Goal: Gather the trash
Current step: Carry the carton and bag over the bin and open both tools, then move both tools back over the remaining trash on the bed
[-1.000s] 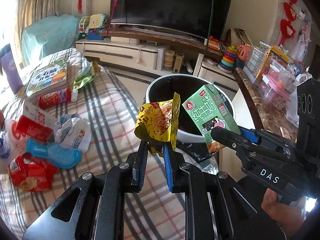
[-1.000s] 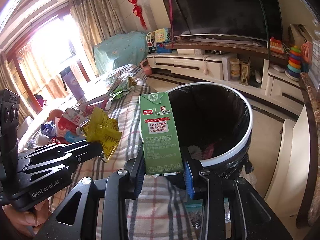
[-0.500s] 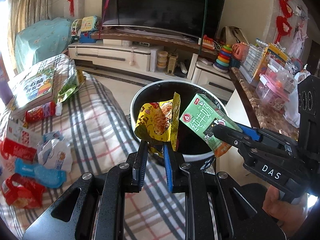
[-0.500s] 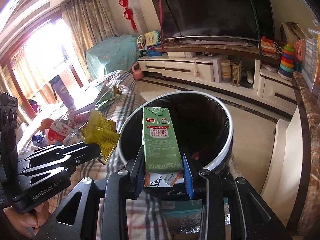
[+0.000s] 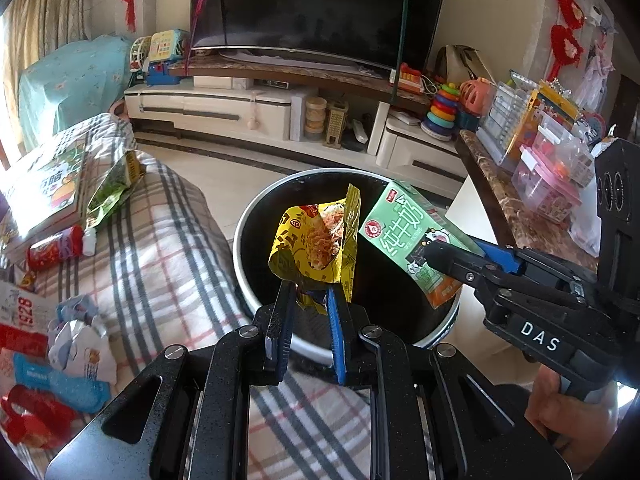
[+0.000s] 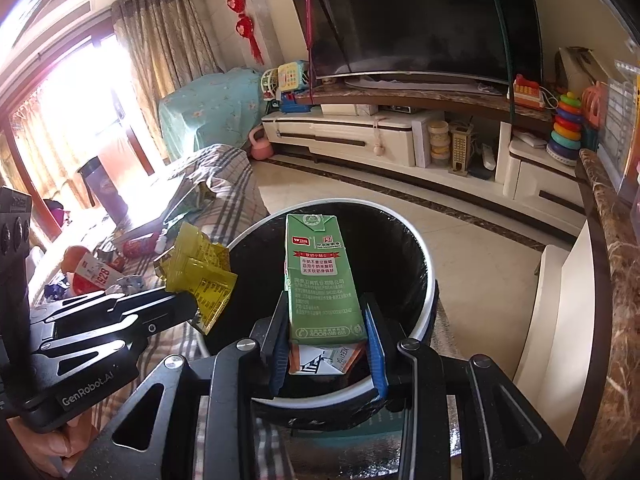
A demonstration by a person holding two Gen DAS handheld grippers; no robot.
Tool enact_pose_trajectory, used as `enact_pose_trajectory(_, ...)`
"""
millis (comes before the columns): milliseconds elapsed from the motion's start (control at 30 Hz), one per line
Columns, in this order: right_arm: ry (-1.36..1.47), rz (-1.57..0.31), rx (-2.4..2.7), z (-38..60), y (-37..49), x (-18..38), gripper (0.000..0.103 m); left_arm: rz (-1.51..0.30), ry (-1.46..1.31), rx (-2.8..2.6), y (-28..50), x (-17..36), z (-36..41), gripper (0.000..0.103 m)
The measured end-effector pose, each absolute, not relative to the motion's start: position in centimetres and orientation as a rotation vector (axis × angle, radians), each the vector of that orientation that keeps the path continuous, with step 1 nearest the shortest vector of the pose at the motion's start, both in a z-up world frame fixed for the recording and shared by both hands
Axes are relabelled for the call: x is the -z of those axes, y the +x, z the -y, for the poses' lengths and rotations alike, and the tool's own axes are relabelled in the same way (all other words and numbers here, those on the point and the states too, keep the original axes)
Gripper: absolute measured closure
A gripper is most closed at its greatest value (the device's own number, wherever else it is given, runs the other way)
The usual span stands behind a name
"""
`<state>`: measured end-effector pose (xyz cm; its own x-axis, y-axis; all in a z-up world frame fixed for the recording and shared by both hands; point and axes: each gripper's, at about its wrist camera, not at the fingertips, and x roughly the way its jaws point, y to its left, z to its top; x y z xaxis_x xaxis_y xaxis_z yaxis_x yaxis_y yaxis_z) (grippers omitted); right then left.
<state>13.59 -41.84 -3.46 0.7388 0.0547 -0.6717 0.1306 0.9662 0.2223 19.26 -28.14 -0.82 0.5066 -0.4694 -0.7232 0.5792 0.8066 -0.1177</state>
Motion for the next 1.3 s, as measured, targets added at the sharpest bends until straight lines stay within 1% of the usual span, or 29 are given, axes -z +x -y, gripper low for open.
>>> enact_pose_trajectory(233,0.267,-0.753,0.046,42.5,14.4,3.7,0.070,-0.846,0.151,0.643,20.1,1.1,29.1,0.088)
enact_pose_trajectory(333,0.270,-0.758,0.044,42.7,14.7,3.9,0.070,-0.848,0.157,0.638,20.3,1.2,29.3,0.087)
enact_pose_trajectory(367,0.271,-0.759,0.043,42.7,14.7,3.9,0.068,-0.846,0.161,0.635,20.4,1.2,29.4,0.085)
enact_pose_trajectory(400,0.275,-0.761,0.039,42.7,14.8,3.9,0.068,-0.847,0.164,0.631,20.5,1.2,29.6,0.081)
enact_pose_trajectory(433,0.279,-0.761,0.036,42.8,14.9,3.9,0.067,-0.848,0.163,0.628,20.6,1.3,29.6,0.070)
enact_pose_trajectory(467,0.286,-0.763,0.034,42.9,15.0,4.0,0.062,-0.849,0.158,0.624,20.6,1.3,29.6,0.057)
enact_pose_trajectory(500,0.292,-0.764,0.035,43.0,15.1,4.0,0.059,-0.846,0.149,0.623,20.6,1.2,29.5,0.055)
enact_pose_trajectory(533,0.296,-0.763,0.037,43.1,15.1,3.9,0.056,-0.841,0.142,0.624,20.6,1.2,29.3,0.054)
enact_pose_trajectory(633,0.308,-0.743,0.044,43.2,14.6,3.6,0.053,-0.833,0.145,0.615,20.2,1.3,28.7,0.054)
enact_pose_trajectory(700,0.320,-0.726,0.045,43.2,14.1,3.3,0.049,-0.832,0.139,0.610,19.8,1.4,28.1,0.054)
enact_pose_trajectory(767,0.333,-0.715,0.039,43.0,13.8,3.1,0.038,-0.833,0.132,0.599,19.4,1.6,27.2,0.054)
enact_pose_trajectory(833,0.343,-0.703,0.025,42.5,13.4,3.0,0.030,-0.838,0.120,0.583,18.9,1.9,26.2,0.054)
enact_pose_trajectory(900,0.348,-0.696,0.012,41.9,13.1,3.0,0.026,-0.849,0.102,0.571,18.4,2.3,25.1,0.054)
enact_pose_trajectory(967,0.351,-0.693,0.002,41.2,12.8,3.1,0.018,-0.856,0.088,0.553,17.9,2.6,23.9,0.054)
enact_pose_trajectory(1033,0.358,-0.687,-0.004,40.5,12.4,3.2,0.015,-0.859,0.075,0.538,17.6,2.8,22.9,0.054)
enact_pose_trajectory(1300,0.345,-0.681,-0.059,37.0,11.3,3.2,0.011,-0.858,0.033,0.465,15.8,3.5,18.0,0.054)
